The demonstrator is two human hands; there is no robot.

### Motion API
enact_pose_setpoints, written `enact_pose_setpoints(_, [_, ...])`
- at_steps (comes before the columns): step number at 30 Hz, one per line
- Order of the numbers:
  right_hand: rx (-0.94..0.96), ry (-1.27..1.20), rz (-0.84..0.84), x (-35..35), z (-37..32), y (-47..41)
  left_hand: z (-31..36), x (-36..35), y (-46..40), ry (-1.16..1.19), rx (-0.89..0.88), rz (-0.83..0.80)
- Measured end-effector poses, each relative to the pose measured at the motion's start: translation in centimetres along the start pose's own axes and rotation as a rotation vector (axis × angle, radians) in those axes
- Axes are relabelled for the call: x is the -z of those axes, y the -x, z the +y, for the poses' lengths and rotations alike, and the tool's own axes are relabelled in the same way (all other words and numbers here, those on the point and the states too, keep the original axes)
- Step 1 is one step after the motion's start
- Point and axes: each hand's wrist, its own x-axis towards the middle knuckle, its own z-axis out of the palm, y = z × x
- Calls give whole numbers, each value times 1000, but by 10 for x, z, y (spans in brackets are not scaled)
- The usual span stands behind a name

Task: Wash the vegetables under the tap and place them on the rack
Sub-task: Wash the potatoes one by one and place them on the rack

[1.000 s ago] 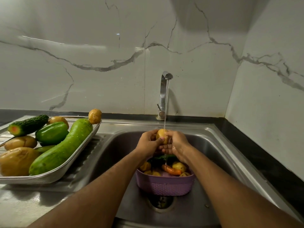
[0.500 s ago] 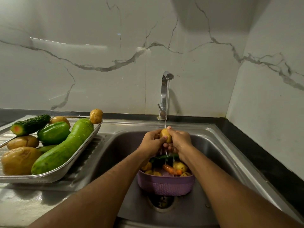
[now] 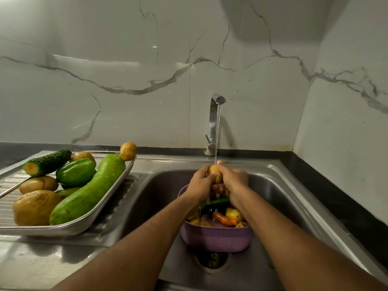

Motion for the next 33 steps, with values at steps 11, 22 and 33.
enact_pose_setpoints(11, [2,-19,-167,5,2,4,1,11,3,-98,13,-12])
enact_pose_setpoints(22, [0,-77,-284,12,-2,-6,0,5,-2,-47,-7,30])
enact_pose_setpoints(33, [80,6,-111,2,7,-2,-3,5,-1,-39,15,-19])
